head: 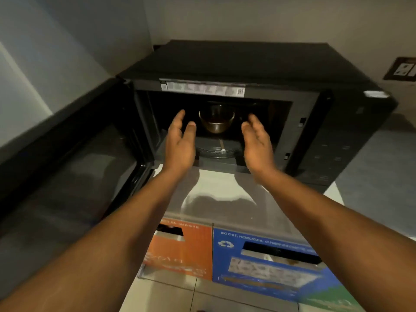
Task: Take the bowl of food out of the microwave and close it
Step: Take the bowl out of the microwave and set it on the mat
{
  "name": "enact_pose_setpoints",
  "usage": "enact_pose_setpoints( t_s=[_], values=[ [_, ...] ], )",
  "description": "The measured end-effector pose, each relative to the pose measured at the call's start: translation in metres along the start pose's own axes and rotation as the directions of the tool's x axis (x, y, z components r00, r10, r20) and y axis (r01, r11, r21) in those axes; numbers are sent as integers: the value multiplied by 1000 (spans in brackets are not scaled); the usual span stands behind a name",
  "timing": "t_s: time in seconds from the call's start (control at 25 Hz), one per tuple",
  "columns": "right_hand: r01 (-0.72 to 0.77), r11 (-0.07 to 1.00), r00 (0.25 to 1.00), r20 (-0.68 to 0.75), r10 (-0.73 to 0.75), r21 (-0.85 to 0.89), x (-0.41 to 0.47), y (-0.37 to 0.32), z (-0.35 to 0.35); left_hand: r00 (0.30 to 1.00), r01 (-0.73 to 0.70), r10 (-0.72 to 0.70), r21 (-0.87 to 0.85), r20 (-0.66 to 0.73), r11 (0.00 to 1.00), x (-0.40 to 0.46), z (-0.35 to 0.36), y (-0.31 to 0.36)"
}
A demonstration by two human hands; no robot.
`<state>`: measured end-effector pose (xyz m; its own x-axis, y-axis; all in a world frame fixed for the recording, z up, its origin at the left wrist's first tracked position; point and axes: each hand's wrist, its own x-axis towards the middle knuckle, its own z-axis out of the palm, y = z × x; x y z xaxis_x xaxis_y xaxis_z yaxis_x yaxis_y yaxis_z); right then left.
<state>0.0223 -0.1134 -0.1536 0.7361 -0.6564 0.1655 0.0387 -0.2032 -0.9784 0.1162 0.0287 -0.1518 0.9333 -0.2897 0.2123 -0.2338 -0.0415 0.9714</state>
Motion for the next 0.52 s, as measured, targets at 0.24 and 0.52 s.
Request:
enact_pose_setpoints(
  t_s=[0.24,0.52],
  values=[
    [30,970,987,-158,8,240,92,76,38,994,48,-78,-334,-76,941,102,43,-78],
    [-5,911,998,-52,29,413,133,85,50,987,147,-102,-456,120,878,124,58,-79]
  ],
)
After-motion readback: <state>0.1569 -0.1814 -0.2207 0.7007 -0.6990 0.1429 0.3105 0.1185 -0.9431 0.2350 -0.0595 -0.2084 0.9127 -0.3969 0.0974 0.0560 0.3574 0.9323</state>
